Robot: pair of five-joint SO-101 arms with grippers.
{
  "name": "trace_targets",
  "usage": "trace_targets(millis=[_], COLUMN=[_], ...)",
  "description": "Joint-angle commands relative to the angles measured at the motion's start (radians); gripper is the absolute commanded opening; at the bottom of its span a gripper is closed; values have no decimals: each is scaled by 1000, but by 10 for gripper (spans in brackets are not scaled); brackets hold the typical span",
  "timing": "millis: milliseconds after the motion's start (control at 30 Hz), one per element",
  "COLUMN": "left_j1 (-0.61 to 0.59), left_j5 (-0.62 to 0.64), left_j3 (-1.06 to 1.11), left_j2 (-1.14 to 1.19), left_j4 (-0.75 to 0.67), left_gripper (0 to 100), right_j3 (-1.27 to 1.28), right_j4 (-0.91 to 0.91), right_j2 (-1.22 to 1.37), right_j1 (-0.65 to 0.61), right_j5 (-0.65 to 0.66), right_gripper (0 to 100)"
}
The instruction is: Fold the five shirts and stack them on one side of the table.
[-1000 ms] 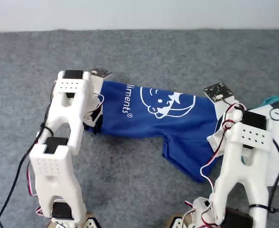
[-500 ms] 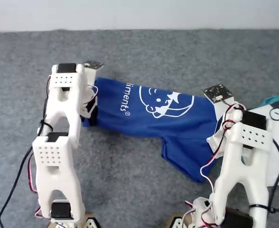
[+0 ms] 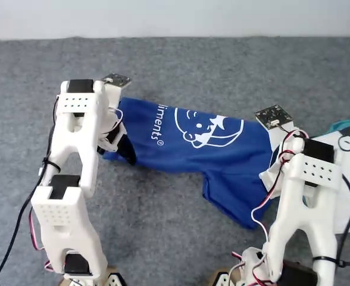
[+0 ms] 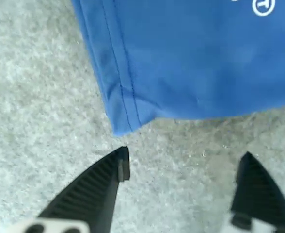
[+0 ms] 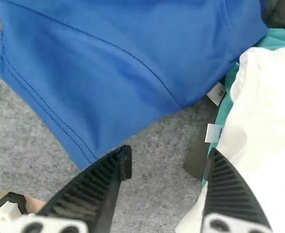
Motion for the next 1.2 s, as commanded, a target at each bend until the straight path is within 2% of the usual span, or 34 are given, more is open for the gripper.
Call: trace_targets(millis=[0,133,300,500,600,800,1000,1167], left_j1=[-34,-41,-46,-49,-23,32,28,28], left_j5=[-2,-2,0,2,0,-2,-2,-2], left_j3=[2,-22,-151,-194,-255,-363,-383,-380], left_j2=[25,115,212,356,385,391,387,385], left_j4=[-55,-114,-118,-155,-132,-17,28,28], left_gripper=[365,365,364,357,284,23,30,30], right_j3=[-5,-5,-5,-5,-5,-6,-9,5], right_j4=[12,12,12,12,12,41,147,231], right_j2=[-8,-8,-8,-8,-8,-10,-10,-10], right_j1=[-4,-4,-4,-2,-5,-7,-5,-7], right_j5=[6,6,6,6,6,6,14,100], right_gripper=[238,238,238,238,238,238,238,237])
